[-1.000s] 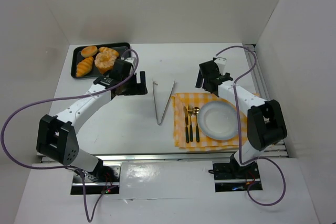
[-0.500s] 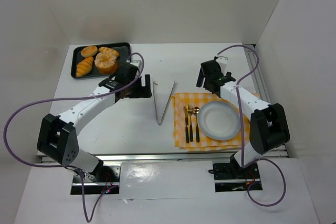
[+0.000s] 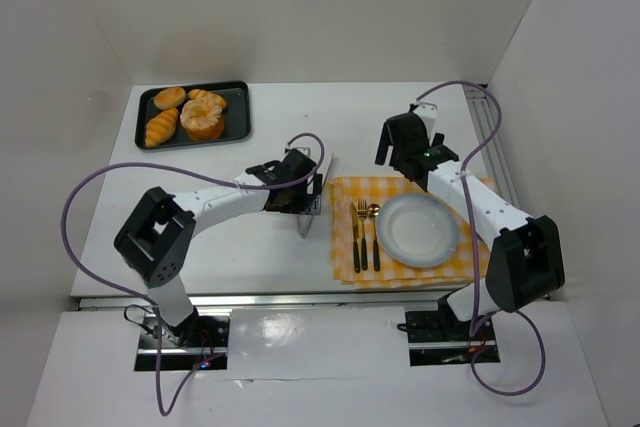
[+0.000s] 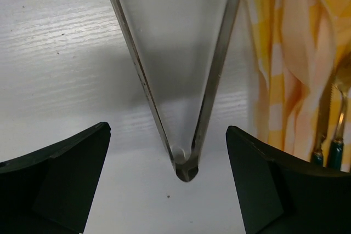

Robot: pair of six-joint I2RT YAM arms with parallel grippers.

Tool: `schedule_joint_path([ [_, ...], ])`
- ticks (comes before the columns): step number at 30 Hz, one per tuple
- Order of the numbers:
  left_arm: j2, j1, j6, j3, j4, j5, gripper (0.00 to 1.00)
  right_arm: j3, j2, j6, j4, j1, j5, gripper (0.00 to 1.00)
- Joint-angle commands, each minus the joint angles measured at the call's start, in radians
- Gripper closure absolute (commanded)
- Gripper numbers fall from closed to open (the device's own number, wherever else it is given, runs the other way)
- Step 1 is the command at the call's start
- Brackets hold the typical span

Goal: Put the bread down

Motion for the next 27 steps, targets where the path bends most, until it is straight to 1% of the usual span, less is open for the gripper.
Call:
schedule_joint_path([
  [1, 0.058, -0.004, -0.055, 0.054, 0.029, -0.093, 0.0, 0.013, -0.034, -0.015, -0.033, 0.007, 0.011, 0.0],
  [5, 0.133, -0.004, -0.046, 0.103, 0.038, -0.084, 0.0, 0.004, -0.034, -0.024, -0.033, 0.007, 0.02, 0.0],
  [7, 0.165, -0.004, -0.046, 0.118, 0.038, -0.105, 0.0, 0.013, -0.043, -0.024, -0.045, 0.007, 0.02, 0.0],
  [13, 0.222, -0.004, -0.026, 0.183, 0.05, -0.123, 0.0, 0.003, -0.062, -0.033, -0.045, 0.016, 0.029, 0.0],
  [15, 0.268, -0.004, -0.026, 0.226, 0.05, -0.124, 0.0, -0.007, -0.062, -0.033, -0.045, 0.016, 0.029, 0.0],
  [17, 0.296, 0.016, -0.016, 0.264, 0.04, -0.095, 0.0, -0.007, -0.062, -0.033, -0.045, 0.016, 0.029, 0.0],
  [20, 0.316, 0.025, -0.025, 0.274, 0.04, -0.056, 0.0, -0.028, -0.062, -0.033, -0.036, 0.016, 0.018, 0.0],
  [22, 0.316, 0.025, -0.025, 0.264, 0.04, -0.056, 0.0, -0.028, -0.062, -0.033, -0.036, 0.016, 0.018, 0.0],
  [24, 0.316, 0.025, -0.025, 0.264, 0.029, -0.087, 0.0, -0.037, -0.062, -0.033, -0.036, 0.016, 0.028, 0.0],
  [27, 0.316, 0.025, -0.025, 0.264, 0.004, -0.11, 0.06, -0.046, -0.051, -0.033, -0.024, 0.016, 0.018, 0.0],
])
